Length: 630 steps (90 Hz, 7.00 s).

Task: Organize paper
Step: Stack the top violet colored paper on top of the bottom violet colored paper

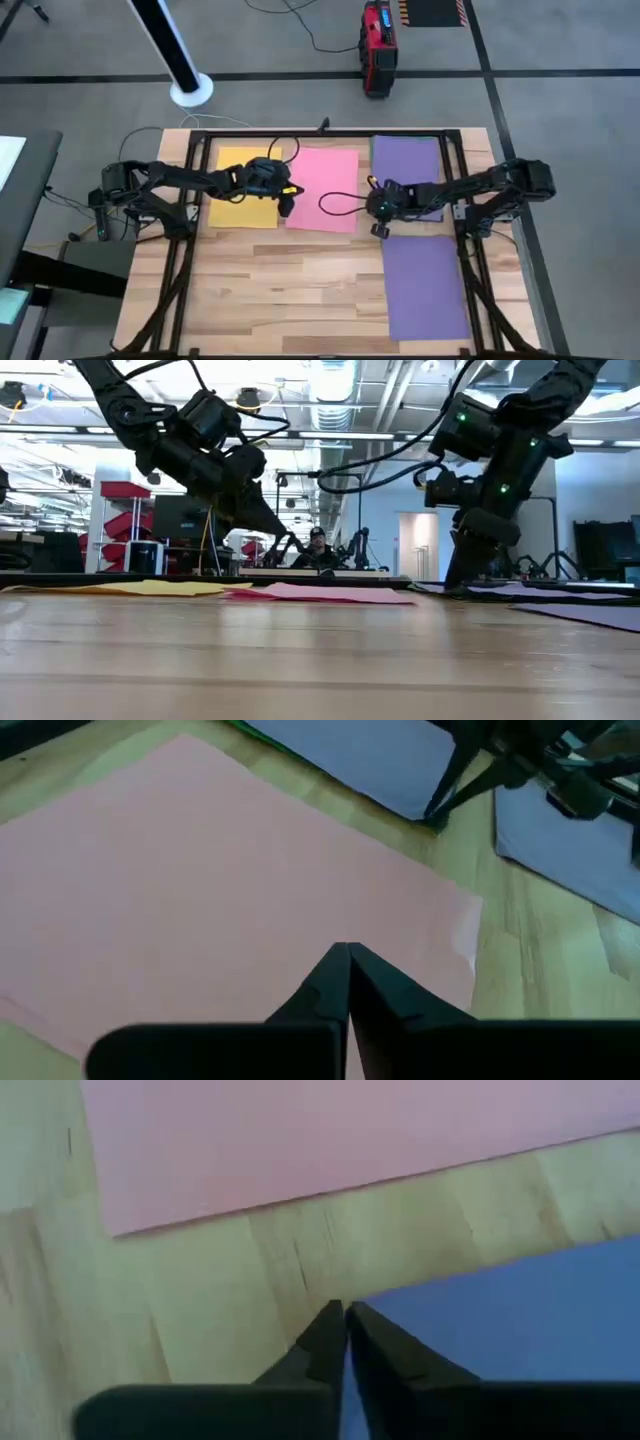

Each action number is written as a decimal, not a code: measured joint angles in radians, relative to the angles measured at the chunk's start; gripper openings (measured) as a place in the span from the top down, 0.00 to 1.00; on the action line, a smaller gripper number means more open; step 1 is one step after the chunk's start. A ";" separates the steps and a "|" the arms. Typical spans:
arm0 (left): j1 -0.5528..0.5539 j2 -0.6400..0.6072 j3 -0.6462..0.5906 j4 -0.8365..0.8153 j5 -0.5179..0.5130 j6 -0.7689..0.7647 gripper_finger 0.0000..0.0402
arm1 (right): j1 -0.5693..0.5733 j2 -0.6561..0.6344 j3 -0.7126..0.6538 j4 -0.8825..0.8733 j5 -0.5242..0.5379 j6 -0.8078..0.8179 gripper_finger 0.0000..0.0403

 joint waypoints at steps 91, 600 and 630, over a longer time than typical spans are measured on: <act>0.000 0.000 0.000 -0.003 0.010 0.008 1.00 | -0.021 -0.277 0.002 -0.160 -0.034 0.062 1.00; -0.108 0.000 0.002 -0.154 -0.003 0.026 1.00 | 0.231 0.038 0.077 -0.457 -0.007 0.574 1.00; -0.108 0.000 0.002 -0.156 -0.003 0.022 1.00 | 0.276 0.032 0.076 -0.621 -0.056 0.660 1.00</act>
